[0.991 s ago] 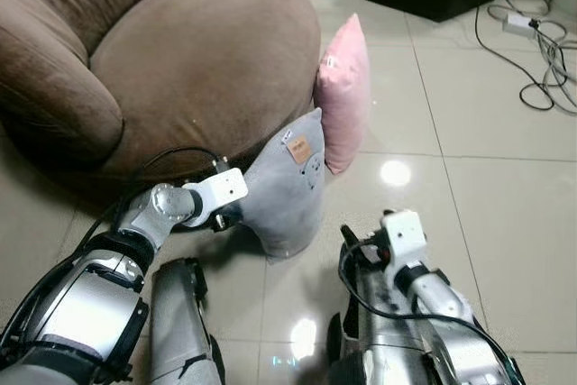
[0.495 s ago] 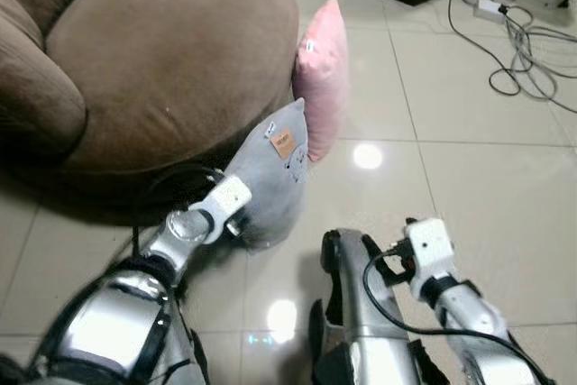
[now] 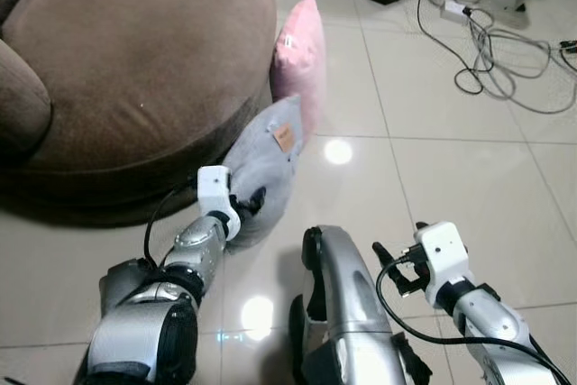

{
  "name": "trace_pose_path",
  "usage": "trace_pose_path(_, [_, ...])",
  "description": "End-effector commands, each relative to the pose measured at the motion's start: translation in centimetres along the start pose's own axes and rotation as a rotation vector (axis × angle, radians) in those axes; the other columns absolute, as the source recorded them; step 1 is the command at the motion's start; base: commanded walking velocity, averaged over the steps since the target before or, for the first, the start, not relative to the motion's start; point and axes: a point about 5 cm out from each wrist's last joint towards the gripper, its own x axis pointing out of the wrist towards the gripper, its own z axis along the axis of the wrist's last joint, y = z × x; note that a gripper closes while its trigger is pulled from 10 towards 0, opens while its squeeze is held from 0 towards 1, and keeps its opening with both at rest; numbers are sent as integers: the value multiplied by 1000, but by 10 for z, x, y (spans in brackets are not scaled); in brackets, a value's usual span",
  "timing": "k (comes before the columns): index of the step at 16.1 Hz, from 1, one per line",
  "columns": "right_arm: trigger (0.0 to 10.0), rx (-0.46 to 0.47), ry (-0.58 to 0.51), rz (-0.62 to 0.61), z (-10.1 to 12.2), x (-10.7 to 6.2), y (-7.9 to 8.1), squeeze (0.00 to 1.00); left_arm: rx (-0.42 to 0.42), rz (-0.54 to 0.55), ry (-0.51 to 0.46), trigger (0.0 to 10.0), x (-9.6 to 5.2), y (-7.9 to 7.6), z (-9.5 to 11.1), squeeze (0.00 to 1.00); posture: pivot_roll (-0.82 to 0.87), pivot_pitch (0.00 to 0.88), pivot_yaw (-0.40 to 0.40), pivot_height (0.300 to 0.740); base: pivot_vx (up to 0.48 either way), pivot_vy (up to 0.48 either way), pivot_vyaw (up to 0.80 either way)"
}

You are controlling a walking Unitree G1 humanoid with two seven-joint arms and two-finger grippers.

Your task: Move the pillow to the sofa from floor

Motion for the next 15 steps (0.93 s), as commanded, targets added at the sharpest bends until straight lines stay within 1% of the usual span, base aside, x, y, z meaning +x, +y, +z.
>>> trace_pose_path(1, [10000,-2,17,4,-1,-4,-3,0,-90,-12,17,10000,0,-8,-10,0,-291,235,-233,487,0,0,0])
trace_pose_path(2, [10000,-4,18,8,-1,-4,-3,0,-113,-14,12,10000,0,-8,-11,0,-290,234,-237,487,0,0,0])
trace_pose_path(3, [10000,-5,20,11,0,-3,-4,0,-128,-6,13,0,-1,-7,-12,0,-288,236,-240,487,0,0,0])
trace_pose_path(7, [10000,-15,32,28,-1,-4,-5,0,-185,4,-24,0,-3,-4,-14,0,-286,241,-254,487,0,0,0])
trace_pose_path(12, [10000,-20,37,35,0,-3,-6,0,-165,-21,-28,0,-2,-10,-16,0,-293,242,-262,487,0,0,0])
trace_pose_path(13, [10000,-21,38,35,0,-4,-7,0,-171,-20,-35,0,-2,-10,-15,0,-295,240,-261,487,0,0,0])
trace_pose_path(15, [10000,-21,41,34,-1,-2,-7,0,-194,-43,-55,0,0,-15,-10,0,-293,234,-257,487,0,0,0])
